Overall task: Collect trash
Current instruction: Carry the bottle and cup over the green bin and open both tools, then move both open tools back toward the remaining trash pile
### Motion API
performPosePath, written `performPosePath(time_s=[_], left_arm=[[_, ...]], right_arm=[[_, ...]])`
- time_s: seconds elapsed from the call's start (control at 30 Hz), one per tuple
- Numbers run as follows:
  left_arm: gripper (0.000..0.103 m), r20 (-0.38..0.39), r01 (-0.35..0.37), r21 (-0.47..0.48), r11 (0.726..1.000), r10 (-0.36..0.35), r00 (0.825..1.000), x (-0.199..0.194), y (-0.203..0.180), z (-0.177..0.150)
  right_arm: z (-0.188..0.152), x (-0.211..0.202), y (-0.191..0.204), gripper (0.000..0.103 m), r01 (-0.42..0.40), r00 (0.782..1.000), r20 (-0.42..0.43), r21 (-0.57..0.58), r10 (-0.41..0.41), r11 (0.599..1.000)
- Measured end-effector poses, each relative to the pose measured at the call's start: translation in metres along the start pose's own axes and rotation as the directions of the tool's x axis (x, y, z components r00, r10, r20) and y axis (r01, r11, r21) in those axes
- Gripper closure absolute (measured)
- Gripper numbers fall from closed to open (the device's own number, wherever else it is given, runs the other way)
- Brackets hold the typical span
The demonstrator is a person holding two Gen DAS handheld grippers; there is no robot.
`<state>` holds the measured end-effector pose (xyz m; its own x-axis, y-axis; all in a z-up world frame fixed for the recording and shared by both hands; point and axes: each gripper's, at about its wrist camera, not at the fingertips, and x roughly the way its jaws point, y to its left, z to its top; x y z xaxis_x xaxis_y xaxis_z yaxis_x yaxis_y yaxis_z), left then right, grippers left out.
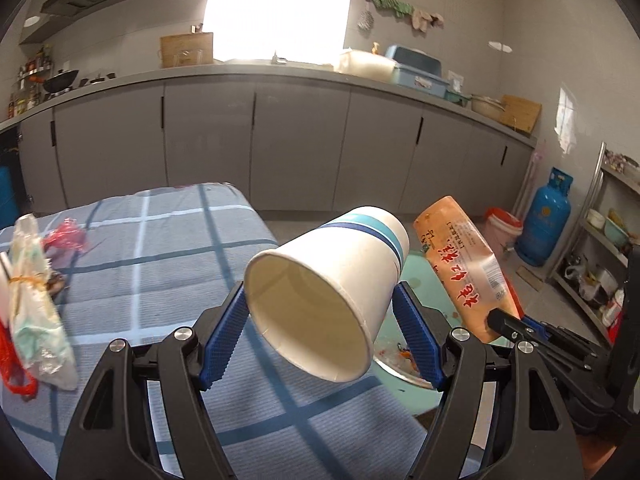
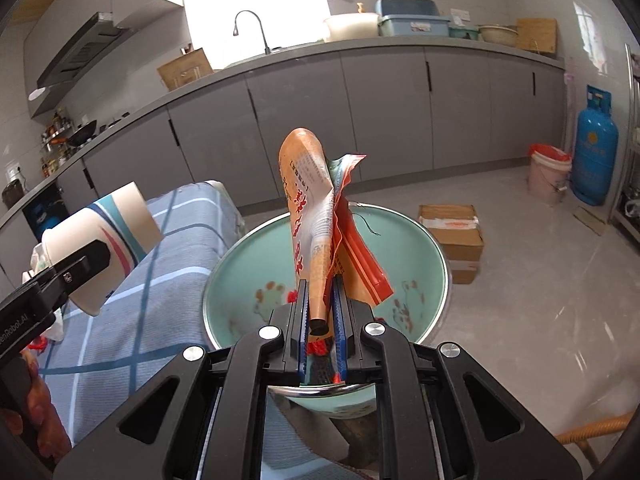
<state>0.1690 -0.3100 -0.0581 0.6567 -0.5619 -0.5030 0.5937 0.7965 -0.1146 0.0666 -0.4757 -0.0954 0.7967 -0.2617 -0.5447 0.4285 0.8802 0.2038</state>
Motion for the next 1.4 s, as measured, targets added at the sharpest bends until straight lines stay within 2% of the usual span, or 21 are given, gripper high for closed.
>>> performPosePath(time_s=[0.3, 0.37, 0.4, 0.47, 0.5, 0.53, 0.6, 0.7, 0.97, 1.2, 1.4], left_arm=[[0.029, -0.094, 0.011, 0.051, 0.999, -0.006, 0.996, 0.056, -0.030, 0.004], [0.029, -0.109, 0.009, 0.059, 0.998, -0.002, 0.994, 0.063, -0.032, 0.003], [0.027, -0.119, 0.002, 0.064, 0.998, 0.006, 0.993, 0.067, -0.032, 0.002], [0.023, -0.126, 0.000, 0.061, 0.998, 0.008, 0.992, 0.072, -0.031, 0.001], [0.014, -0.131, -0.003, 0.054, 0.999, 0.010, 0.991, 0.073, -0.029, 0.002], [0.010, -0.124, -0.009, 0.045, 0.999, 0.015, 0.992, 0.071, -0.026, 0.003], [0.008, -0.105, -0.019, 0.028, 0.999, 0.022, 0.994, 0.067, -0.020, 0.006], [0.005, -0.095, -0.054, 0.009, 0.998, 0.055, 0.994, 0.061, -0.009, 0.009], [0.005, -0.094, -0.152, -0.069, 0.986, 0.145, 0.985, 0.043, 0.027, 0.005], [0.005, -0.094, -0.212, -0.089, 0.973, 0.204, 0.974, 0.018, 0.051, -0.004], [0.005, -0.084, -0.249, -0.177, 0.952, 0.237, 0.968, -0.012, 0.079, -0.015]], right_arm=[[-0.006, 0.017, -0.021, 0.087, 0.022, 0.998, -0.052, 0.072, -0.019, 0.997], [-0.006, 0.019, -0.024, 0.081, 0.029, 0.998, -0.054, 0.085, -0.024, 0.996], [-0.006, 0.020, -0.026, 0.079, 0.030, 0.998, -0.052, 0.097, -0.025, 0.995], [-0.006, 0.019, -0.032, 0.069, 0.041, 0.998, -0.042, 0.119, -0.037, 0.992], [-0.005, 0.018, -0.034, 0.069, 0.047, 0.999, -0.032, 0.132, -0.043, 0.990], [-0.005, 0.017, -0.037, 0.067, 0.041, 0.999, -0.024, 0.152, -0.038, 0.987], [-0.005, 0.013, -0.042, 0.057, 0.049, 0.999, -0.006, 0.185, -0.048, 0.982], [-0.004, 0.007, -0.047, 0.056, 0.046, 0.998, 0.023, 0.206, -0.052, 0.977], [-0.002, 0.001, -0.041, 0.041, 0.067, 0.995, 0.055, 0.186, -0.078, 0.980], [-0.001, 0.002, -0.036, 0.039, 0.072, 0.995, 0.055, 0.169, -0.083, 0.983], [-0.001, 0.001, -0.024, 0.037, 0.062, 0.995, 0.069, 0.139, -0.073, 0.988]])
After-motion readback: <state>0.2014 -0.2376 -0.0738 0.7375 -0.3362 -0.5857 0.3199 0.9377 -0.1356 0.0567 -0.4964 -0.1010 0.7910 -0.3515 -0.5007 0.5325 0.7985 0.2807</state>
